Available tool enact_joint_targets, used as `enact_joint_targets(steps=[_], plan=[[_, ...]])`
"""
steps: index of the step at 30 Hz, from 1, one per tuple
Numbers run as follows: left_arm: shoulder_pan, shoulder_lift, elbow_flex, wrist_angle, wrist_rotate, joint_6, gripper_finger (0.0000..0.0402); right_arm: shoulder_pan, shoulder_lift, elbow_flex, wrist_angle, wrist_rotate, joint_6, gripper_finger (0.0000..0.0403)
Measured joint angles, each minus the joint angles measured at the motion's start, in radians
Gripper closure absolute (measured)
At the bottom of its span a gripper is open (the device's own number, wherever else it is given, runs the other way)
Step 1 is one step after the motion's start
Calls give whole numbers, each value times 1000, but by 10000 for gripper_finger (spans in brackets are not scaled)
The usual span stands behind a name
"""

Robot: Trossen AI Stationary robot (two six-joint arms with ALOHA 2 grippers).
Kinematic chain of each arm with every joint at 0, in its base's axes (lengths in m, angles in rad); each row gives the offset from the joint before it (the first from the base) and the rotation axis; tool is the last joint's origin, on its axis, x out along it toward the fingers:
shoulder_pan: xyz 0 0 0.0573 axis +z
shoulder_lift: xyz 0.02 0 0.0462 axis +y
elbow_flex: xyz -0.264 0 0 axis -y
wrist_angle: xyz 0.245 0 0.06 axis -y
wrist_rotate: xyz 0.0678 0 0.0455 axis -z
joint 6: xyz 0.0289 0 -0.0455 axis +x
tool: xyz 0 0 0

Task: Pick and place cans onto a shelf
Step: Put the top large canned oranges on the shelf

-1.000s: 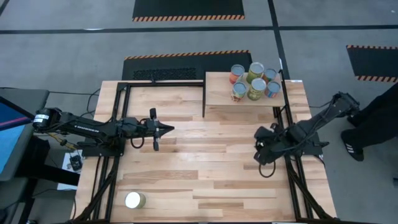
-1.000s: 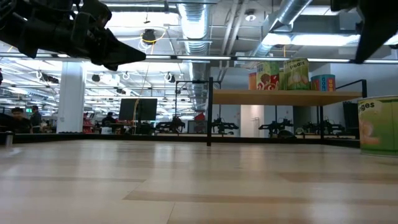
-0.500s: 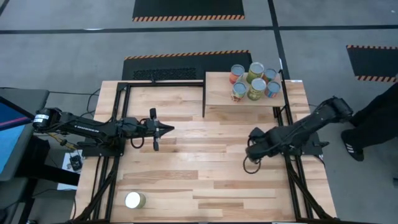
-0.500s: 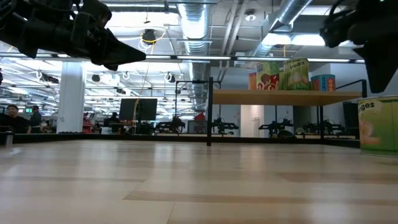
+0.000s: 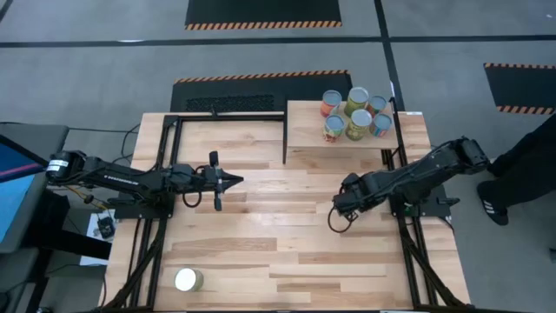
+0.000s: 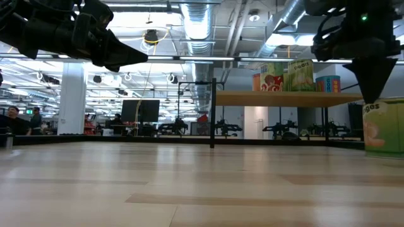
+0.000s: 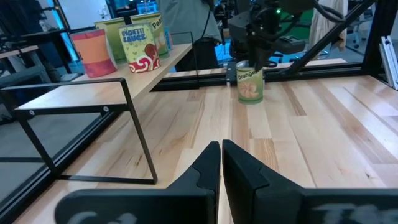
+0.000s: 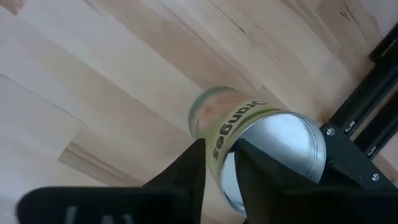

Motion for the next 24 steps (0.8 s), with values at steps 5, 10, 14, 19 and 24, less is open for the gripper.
enact_joint_targets(steps=[5,10,14,19,24], plan=[[0,0,0,-1,0,0,393,-9,0,0,5,0,0,328],[0,0,0,-2,0,0,393,-10,0,0,21,-3,-1,336],[0,0,0,-2,0,0,393,-10,-1,0,33,-13,-46,337],[0,0,0,-2,0,0,393,-10,-1,6,47,-15,-148,355],[0,0,0,-2,0,3,393,-3,-1,75,49,4,-279,384]])
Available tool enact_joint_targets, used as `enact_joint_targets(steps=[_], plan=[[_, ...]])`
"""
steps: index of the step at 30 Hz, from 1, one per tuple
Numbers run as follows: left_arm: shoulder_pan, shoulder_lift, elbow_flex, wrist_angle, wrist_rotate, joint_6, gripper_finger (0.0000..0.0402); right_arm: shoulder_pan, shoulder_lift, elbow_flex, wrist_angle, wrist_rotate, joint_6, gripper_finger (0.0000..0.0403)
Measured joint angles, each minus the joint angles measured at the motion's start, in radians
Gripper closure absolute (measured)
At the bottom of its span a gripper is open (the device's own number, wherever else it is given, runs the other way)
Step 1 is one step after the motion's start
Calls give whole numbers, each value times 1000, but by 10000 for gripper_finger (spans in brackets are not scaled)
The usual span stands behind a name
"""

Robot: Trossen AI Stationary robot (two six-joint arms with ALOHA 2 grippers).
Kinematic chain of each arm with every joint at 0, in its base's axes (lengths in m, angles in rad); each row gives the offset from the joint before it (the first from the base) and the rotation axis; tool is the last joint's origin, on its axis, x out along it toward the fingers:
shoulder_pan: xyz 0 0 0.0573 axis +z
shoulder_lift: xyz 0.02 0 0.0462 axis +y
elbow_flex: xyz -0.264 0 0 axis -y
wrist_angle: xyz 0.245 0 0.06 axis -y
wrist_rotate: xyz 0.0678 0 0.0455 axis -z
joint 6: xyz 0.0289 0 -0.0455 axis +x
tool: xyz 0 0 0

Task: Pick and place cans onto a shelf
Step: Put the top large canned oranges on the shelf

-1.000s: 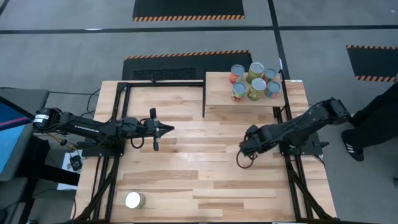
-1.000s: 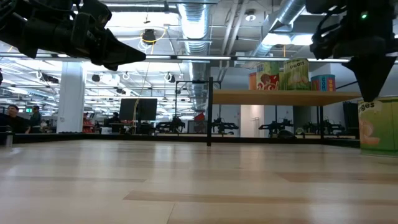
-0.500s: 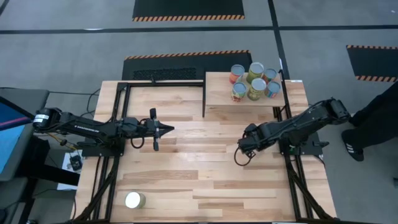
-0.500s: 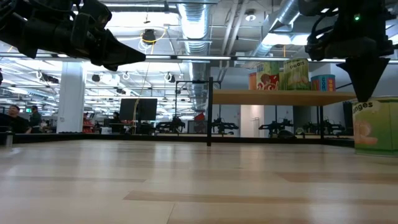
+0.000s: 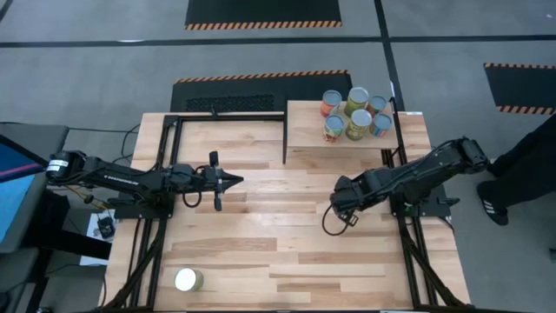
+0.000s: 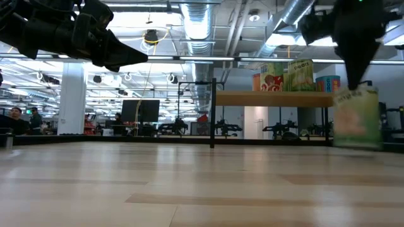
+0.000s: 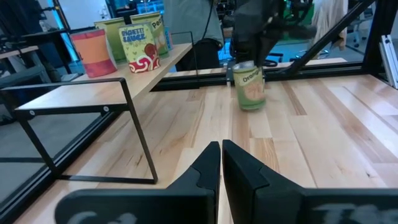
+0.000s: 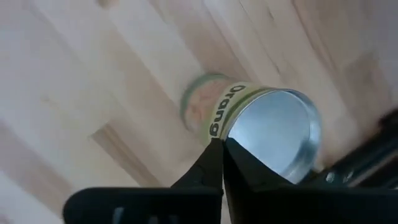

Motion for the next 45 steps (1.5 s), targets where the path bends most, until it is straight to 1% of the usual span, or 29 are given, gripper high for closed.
enact_joint_targets(steps=[3,6,11,14,19,25,28,31,34,39,43,45], plan=[[0,0,0,0,0,2,393,13,0,75,1,35,-104,390],[0,0,0,0,0,3,393,29,0,165,4,81,-213,388],[0,0,0,0,0,3,393,40,0,313,55,187,-473,381],[0,0,0,0,0,4,393,20,4,391,99,243,-651,384],[0,0,0,1,0,7,393,-60,81,559,99,296,-943,392],[1,0,0,1,0,8,393,-209,226,796,30,303,-1295,393],[1,0,0,0,0,8,393,-289,285,905,-28,305,-1418,394],[1,0,0,0,0,8,393,-366,336,983,-81,298,-1516,394],[2,0,0,0,0,8,393,-440,378,1024,-114,290,-1583,394],[2,0,0,0,0,8,393,-559,418,1030,-112,199,-1657,394],[2,0,0,0,0,16,393,-616,443,1029,-115,178,-1696,394],[2,0,0,-1,0,24,393,-636,441,1029,-113,145,-1713,394]])
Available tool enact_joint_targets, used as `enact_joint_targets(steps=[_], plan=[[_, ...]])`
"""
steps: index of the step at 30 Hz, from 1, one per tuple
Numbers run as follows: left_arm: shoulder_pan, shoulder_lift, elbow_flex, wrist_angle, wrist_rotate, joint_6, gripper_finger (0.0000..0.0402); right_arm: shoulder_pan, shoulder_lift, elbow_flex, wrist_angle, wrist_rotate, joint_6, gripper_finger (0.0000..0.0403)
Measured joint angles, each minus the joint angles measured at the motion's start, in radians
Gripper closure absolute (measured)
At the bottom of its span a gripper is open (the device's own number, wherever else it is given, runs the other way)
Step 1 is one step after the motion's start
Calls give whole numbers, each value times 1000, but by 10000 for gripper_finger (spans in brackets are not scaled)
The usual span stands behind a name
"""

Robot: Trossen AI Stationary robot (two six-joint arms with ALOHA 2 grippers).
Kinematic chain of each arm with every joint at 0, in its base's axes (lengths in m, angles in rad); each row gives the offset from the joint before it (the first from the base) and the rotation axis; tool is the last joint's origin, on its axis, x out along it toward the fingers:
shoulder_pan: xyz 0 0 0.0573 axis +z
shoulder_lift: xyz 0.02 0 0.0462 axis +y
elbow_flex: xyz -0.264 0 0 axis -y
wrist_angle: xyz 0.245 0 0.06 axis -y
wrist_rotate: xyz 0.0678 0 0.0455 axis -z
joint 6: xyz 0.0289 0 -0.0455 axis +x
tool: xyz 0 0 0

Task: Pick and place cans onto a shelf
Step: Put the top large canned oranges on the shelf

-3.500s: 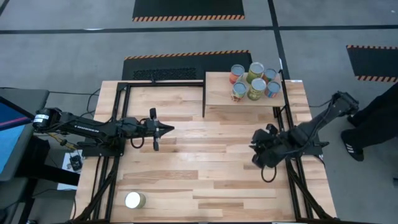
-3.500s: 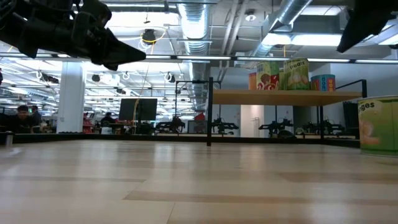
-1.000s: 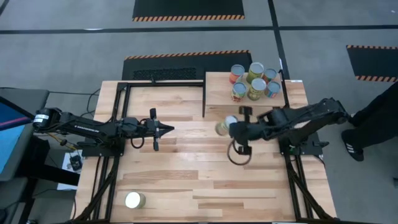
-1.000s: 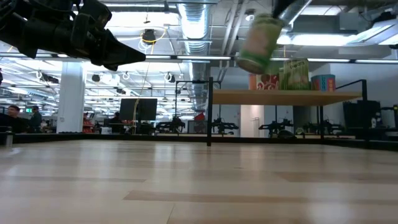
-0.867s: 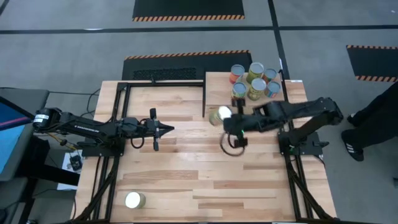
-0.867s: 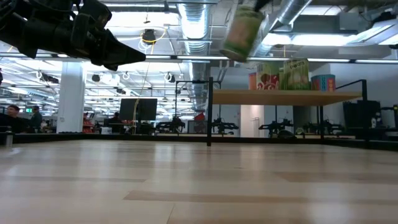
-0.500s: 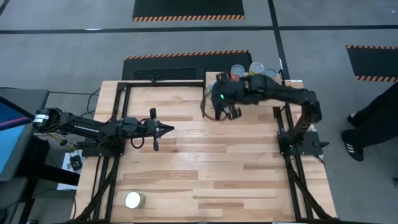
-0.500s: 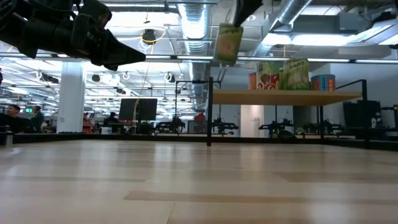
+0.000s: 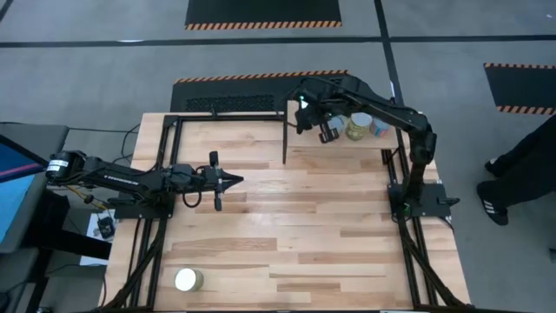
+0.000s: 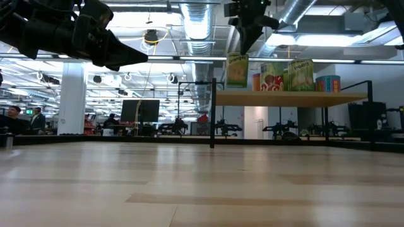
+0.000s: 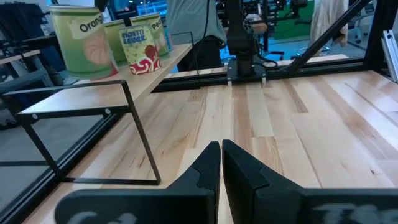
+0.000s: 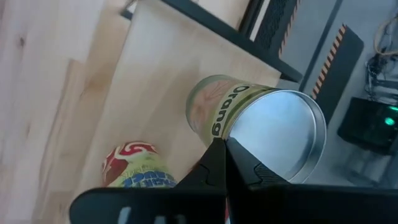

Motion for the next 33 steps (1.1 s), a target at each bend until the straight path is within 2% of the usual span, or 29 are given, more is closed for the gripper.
enact_joint_targets(steps=[3,11,18,28,33], plan=[[0,0,0,0,0,2,393,-18,0,1,20,-38,-3,394],[0,0,0,0,0,1,393,-39,7,1,30,-35,-36,374],[0,0,0,0,0,-5,393,-52,13,1,51,-37,-63,393],[0,0,0,1,1,-6,393,-91,16,0,65,-37,-64,379],[0,0,0,2,0,-7,393,-92,16,0,66,-97,-66,389]])
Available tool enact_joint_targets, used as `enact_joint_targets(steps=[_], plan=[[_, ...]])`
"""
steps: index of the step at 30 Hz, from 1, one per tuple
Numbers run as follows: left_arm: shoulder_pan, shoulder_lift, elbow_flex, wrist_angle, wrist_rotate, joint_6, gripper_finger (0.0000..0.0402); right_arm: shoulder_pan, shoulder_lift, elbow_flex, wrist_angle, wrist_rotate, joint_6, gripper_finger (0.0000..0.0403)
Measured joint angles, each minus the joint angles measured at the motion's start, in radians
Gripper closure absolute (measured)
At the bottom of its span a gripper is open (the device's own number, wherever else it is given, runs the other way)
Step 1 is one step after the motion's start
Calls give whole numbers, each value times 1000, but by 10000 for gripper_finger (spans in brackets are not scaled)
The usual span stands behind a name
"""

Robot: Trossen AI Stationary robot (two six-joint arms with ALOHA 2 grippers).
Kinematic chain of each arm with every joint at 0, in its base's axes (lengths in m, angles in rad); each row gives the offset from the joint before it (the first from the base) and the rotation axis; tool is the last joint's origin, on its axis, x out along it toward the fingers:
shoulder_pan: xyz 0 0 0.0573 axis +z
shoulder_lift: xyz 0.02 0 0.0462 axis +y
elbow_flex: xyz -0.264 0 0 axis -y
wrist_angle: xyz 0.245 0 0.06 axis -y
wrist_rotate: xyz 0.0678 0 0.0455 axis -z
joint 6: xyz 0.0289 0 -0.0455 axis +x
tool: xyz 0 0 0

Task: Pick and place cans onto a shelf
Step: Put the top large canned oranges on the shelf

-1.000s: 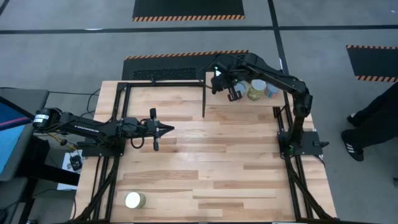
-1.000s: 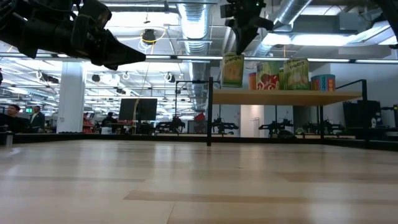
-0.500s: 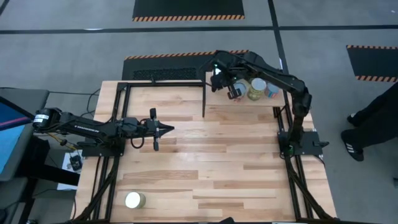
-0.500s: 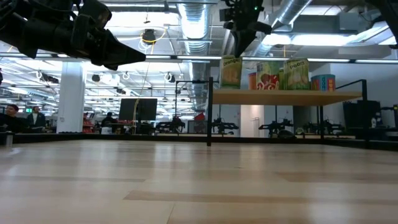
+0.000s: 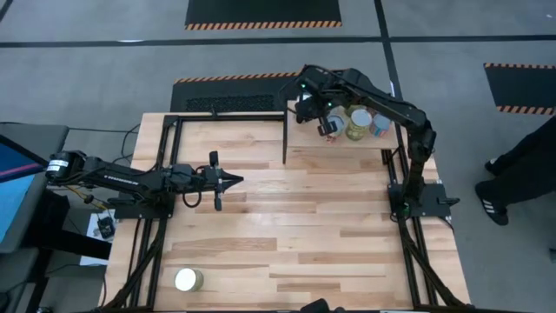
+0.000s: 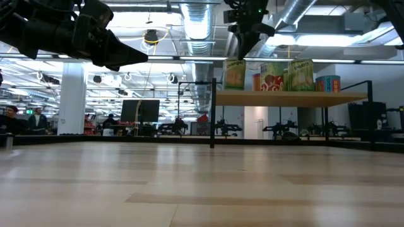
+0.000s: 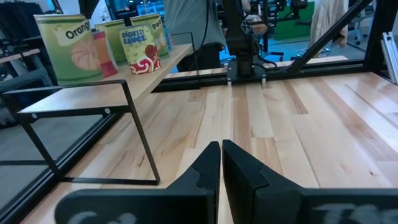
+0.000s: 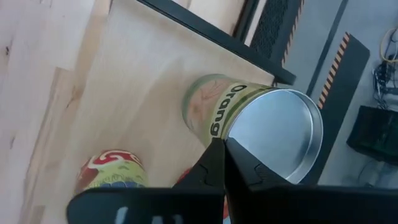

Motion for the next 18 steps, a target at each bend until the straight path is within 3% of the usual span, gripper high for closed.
enact_joint_targets(steps=[18], plan=[[0,0,0,2,0,-2,393,0,0,0,27,-5,4,357]])
